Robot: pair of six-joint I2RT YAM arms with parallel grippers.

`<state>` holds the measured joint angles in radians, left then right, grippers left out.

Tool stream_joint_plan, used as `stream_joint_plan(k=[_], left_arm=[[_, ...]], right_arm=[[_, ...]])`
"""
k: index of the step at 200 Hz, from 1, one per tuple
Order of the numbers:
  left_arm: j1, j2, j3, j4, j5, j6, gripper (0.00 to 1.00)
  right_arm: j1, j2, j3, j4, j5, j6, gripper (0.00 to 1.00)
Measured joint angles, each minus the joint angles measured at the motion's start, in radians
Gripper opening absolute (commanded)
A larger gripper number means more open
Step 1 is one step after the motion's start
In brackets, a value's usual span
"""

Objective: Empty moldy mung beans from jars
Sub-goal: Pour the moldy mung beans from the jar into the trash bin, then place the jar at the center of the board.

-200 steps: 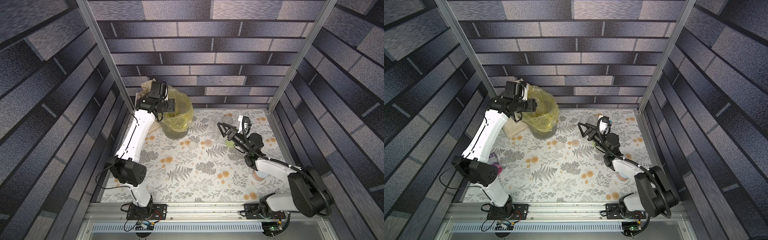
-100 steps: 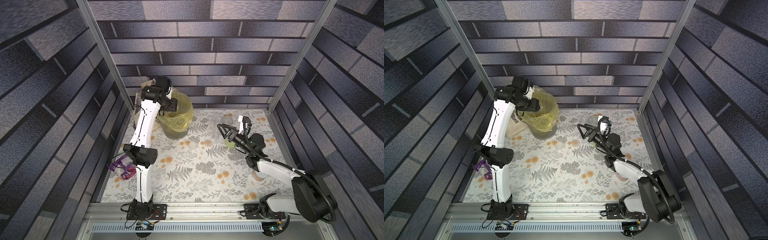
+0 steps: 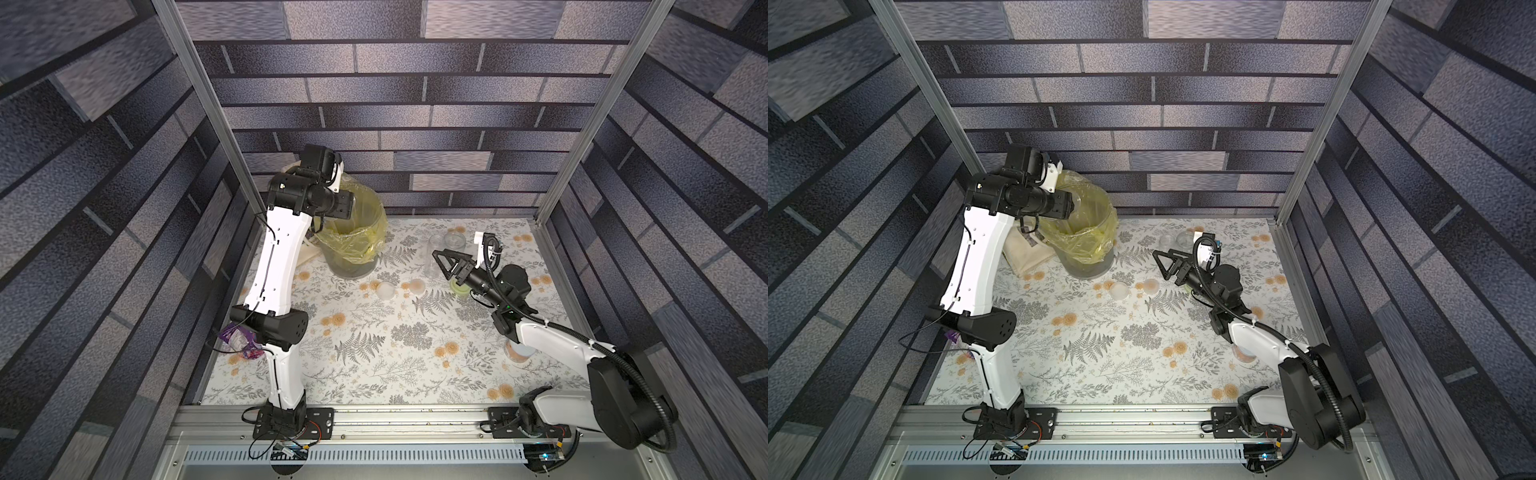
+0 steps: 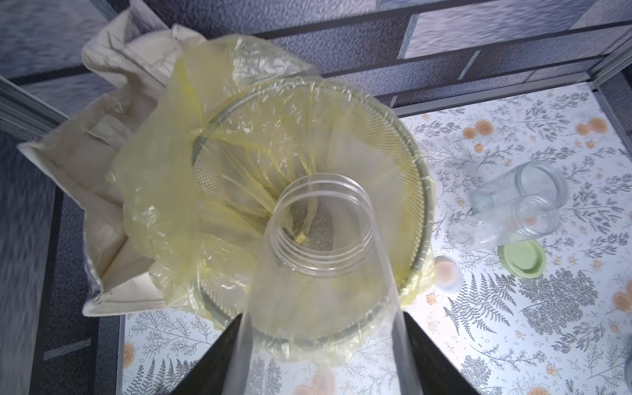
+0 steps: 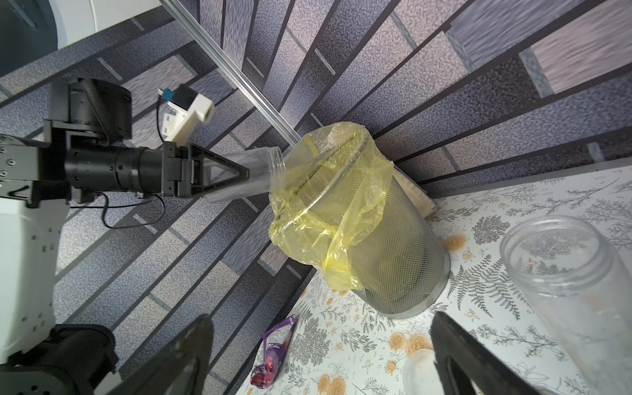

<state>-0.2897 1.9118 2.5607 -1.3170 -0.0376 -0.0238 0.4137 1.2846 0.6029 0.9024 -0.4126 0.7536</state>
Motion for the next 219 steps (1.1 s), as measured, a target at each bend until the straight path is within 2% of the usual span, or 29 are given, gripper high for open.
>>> stream_joint_plan(k=[23, 36, 71, 99, 127, 150, 182, 219], left_arm=[[-0.032, -0.081, -0.055, 0.050, 0.005, 0.018, 0.52], [-0.064, -0.144, -0.145, 0.111, 0.006, 0.041, 0.52], [-0.159, -0.421, -0.640, 0.424, 0.039, 0.100, 0.53], [-0.226, -0.666, -1.077, 0.798, 0.121, 0.116, 0.54], [-0.339, -0.790, -1.354, 1.150, 0.154, 0.132, 0.57], [-0.437, -0.797, -1.477, 1.386, 0.166, 0.173, 0.61], [-0.570, -0.744, -1.556, 1.625, 0.126, 0.332, 0.60], [-0.592, -0.678, -1.565, 1.788, 0.119, 0.392, 0.60]], right_arm=[[0.000, -0.048, 0.000, -0.029, 0.004, -0.034, 1.00], [0.000, -0.071, 0.000, -0.038, 0.003, -0.039, 1.00], [0.000, -0.110, -0.011, 0.016, -0.009, -0.002, 1.00], [0.001, -0.121, -0.021, 0.063, -0.013, 0.060, 1.00], [0.001, -0.124, -0.026, 0.126, -0.025, 0.141, 1.00], [0.001, -0.125, -0.024, 0.176, -0.048, 0.215, 1.00], [0.001, -0.125, -0.009, 0.249, -0.073, 0.311, 1.00], [0.037, -0.156, 0.018, 0.231, -0.075, 0.330, 1.00]])
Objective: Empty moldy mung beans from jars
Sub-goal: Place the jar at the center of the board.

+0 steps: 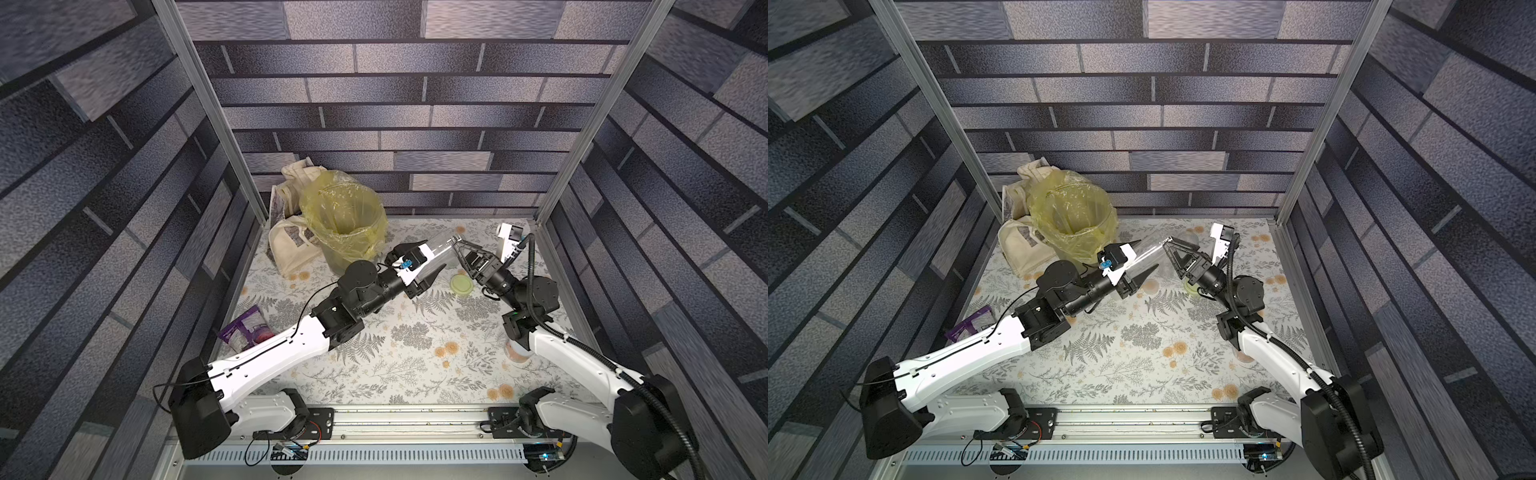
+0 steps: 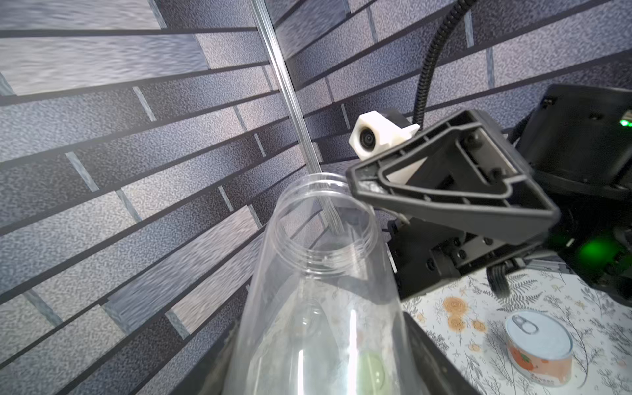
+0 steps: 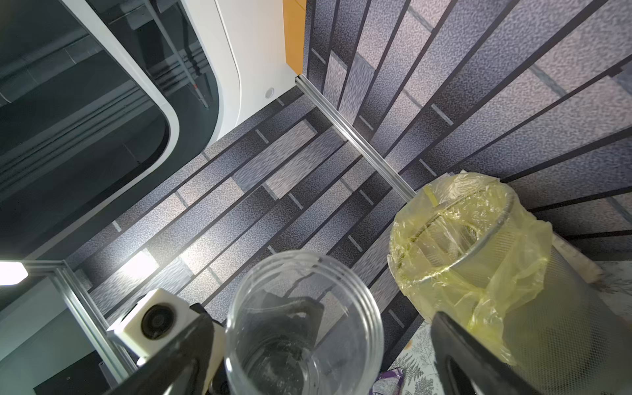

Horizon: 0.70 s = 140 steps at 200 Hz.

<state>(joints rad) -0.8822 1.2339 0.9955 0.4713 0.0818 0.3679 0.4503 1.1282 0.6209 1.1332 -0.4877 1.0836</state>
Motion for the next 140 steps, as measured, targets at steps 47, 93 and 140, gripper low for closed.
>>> stream_joint_plan(k=[47, 93, 140], left_arm=[[-0.001, 0.056, 0.008, 0.112, 0.033, 0.007, 0.59], [-0.023, 0.077, 0.009, 0.117, 0.068, 0.002, 0.59], [-0.037, 0.091, 0.009, 0.119, 0.038, -0.018, 0.59]], right_arm=[[0.058, -0.038, 0.040, -0.115, 0.019, -0.070, 1.00], [0.065, 0.003, 0.044, -0.109, 0.070, -0.098, 1.00], [0.075, 0.045, 0.047, -0.035, 0.114, -0.119, 0.85]])
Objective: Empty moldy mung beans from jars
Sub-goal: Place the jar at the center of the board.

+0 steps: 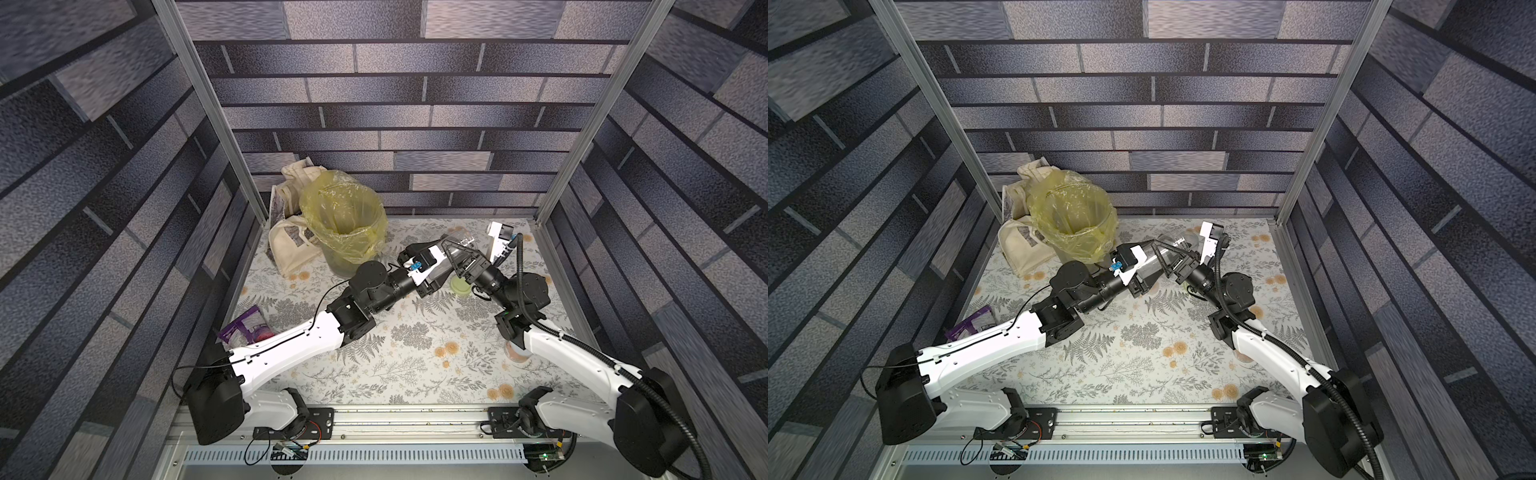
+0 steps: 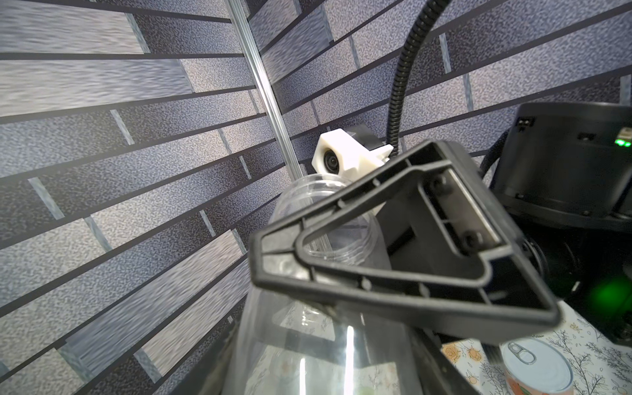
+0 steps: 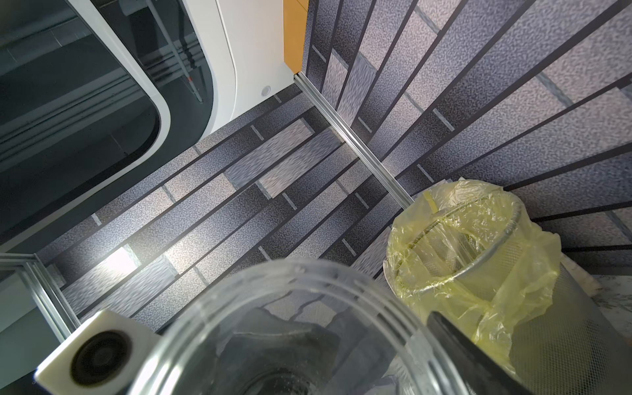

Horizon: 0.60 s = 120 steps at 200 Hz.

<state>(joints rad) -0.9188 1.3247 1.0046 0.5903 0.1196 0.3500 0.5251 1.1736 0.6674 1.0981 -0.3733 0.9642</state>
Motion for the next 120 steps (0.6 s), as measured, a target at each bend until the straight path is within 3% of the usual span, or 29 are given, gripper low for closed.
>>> stream_joint_plan(k=[33, 55, 80, 90, 103, 120], left_arm=[[-0.002, 0.013, 0.000, 0.011, -0.024, -0.013, 0.59], [0.000, 0.018, 0.000, 0.031, -0.037, -0.025, 0.65], [0.012, 0.019, 0.000, 0.021, -0.026, -0.052, 0.69], [0.016, 0.021, 0.000, 0.014, -0.026, -0.066, 0.77], [0.021, 0.023, 0.000, 0.014, -0.031, -0.074, 0.99], [0.032, 0.024, 0.000, 0.002, -0.062, -0.081, 1.00]], right_arm=[[0.003, 0.005, 0.019, 0.006, 0.021, 0.003, 0.50], [0.007, 0.009, 0.032, 0.000, 0.035, 0.000, 0.44], [0.007, 0.011, 0.034, -0.021, 0.036, 0.000, 0.43], [0.007, 0.011, 0.038, -0.041, 0.037, -0.008, 0.41], [0.007, 0.011, 0.047, -0.084, 0.044, -0.030, 0.40], [0.007, 0.010, 0.047, -0.120, 0.063, -0.056, 0.41]])
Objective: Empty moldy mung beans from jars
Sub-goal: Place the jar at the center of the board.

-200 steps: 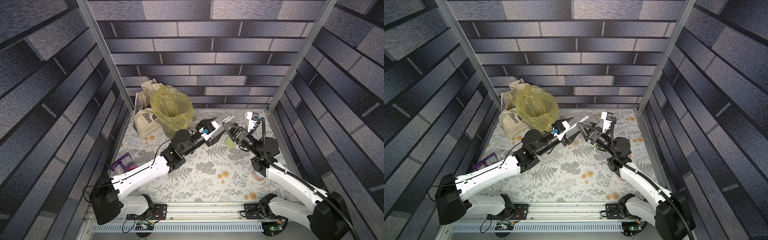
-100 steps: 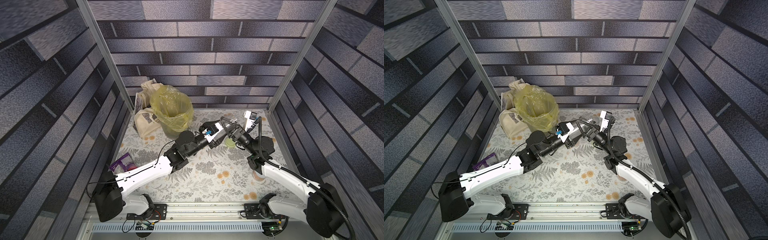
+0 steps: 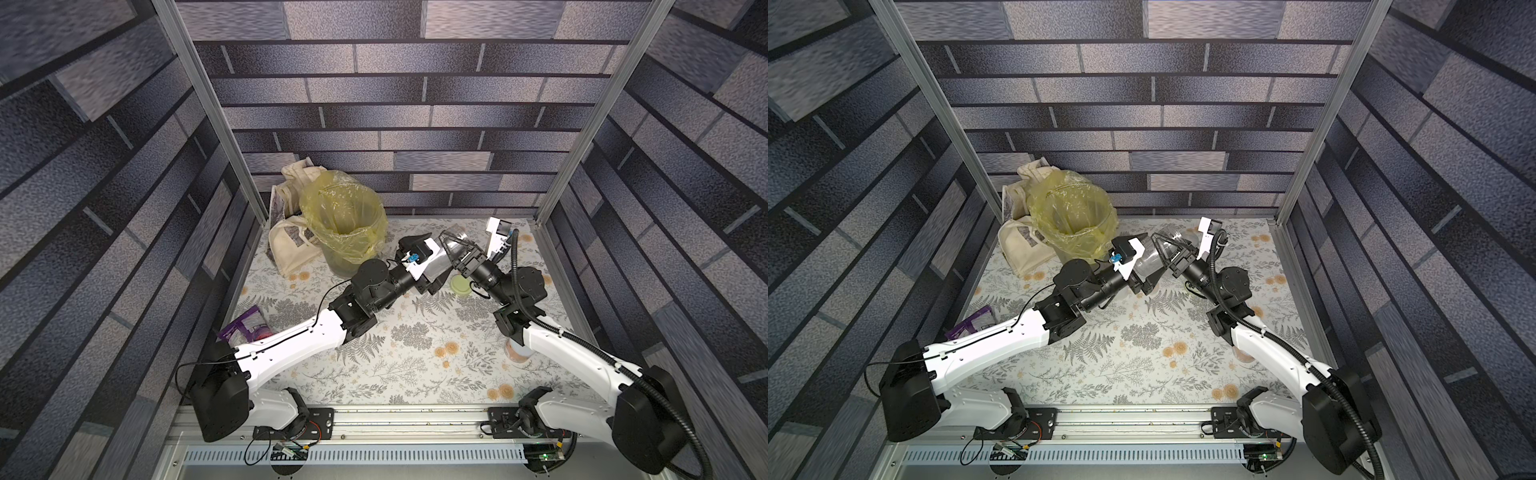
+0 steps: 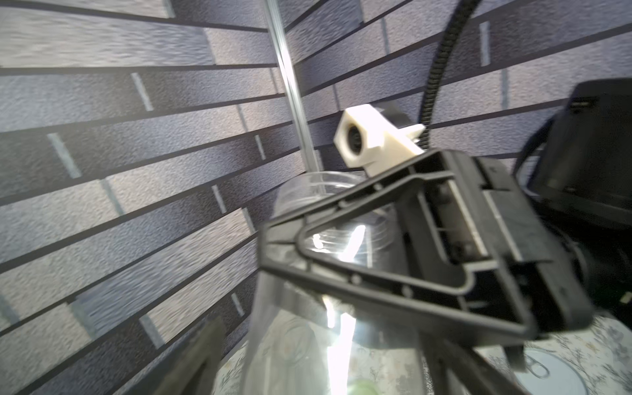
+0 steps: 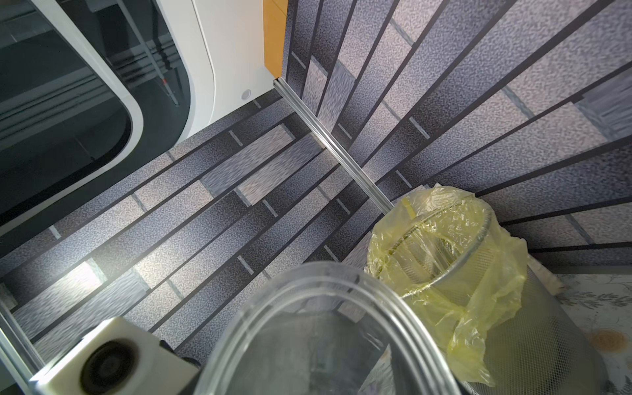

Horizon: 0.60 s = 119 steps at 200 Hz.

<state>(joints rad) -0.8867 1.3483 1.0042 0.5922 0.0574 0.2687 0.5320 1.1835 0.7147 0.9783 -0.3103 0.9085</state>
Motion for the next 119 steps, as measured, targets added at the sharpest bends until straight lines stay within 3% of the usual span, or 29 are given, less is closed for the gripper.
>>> stream_joint_plan(k=[43, 83, 119], left_arm=[[-0.002, -0.045, -0.025, -0.096, -0.064, -0.002, 1.00], [0.018, -0.282, -0.168, -0.168, -0.151, -0.009, 1.00], [0.079, -0.479, -0.302, -0.213, -0.260, -0.030, 1.00]], right_arm=[[-0.003, 0.000, 0.042, -0.184, 0.031, -0.158, 0.42], [-0.003, -0.008, 0.078, -0.394, 0.078, -0.382, 0.42], [0.009, 0.009, 0.070, -0.429, 0.113, -0.534, 0.41]])
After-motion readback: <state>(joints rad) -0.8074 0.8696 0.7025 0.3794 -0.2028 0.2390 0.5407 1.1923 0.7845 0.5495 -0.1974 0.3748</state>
